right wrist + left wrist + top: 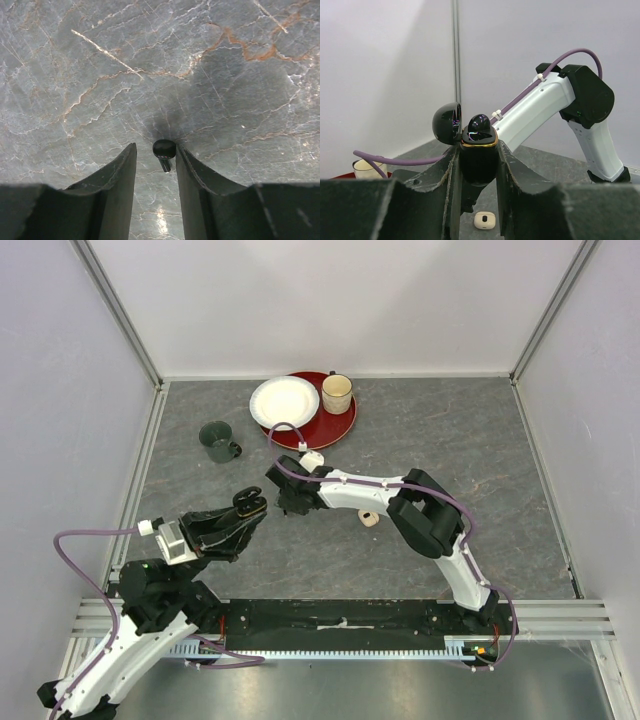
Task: Insert the wireless bluetooth earbuds into the charging case
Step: Pick up the earbud from the center of the board.
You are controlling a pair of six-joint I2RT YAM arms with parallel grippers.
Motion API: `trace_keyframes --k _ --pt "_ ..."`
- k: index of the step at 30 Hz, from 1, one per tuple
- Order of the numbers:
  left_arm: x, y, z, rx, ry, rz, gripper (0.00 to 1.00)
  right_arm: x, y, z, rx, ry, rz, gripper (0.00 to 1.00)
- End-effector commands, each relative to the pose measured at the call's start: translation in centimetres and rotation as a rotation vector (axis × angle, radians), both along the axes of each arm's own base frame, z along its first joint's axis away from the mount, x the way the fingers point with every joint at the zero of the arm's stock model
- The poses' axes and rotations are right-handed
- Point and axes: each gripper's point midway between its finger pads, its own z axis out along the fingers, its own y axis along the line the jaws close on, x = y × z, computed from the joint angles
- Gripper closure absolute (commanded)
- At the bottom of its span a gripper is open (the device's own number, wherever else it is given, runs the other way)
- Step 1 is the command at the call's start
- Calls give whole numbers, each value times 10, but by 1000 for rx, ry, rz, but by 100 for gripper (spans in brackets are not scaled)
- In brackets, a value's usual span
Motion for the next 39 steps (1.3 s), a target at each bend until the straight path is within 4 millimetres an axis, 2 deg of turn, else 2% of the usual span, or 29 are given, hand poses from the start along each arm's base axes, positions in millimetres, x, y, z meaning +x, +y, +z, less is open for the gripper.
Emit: trace_keyframes --k 1,9,16,20,28,33,39 --pt "-4 10 17 -52 -24 20 98 1 3 -11 -25 -7 -14 57" --pt "-5 12 17 -55 -28 26 98 5 0 -15 -51 -21 -24 60" --pt "-4 13 16 -63 -23 27 98 2 -4 -27 -117 -21 45 60" --pt "-4 13 17 -65 -26 30 98 2 -3 -27 -151 -40 92 60" --pt "-5 13 17 -66 -26 25 98 -5 -9 -40 -248 -52 195 61" --pt "-6 14 17 -73 -19 21 98 -4 -20 -50 -304 -50 201 63" --pt "-5 14 19 -77 -16 23 98 -2 -22 -54 -340 -62 213 67"
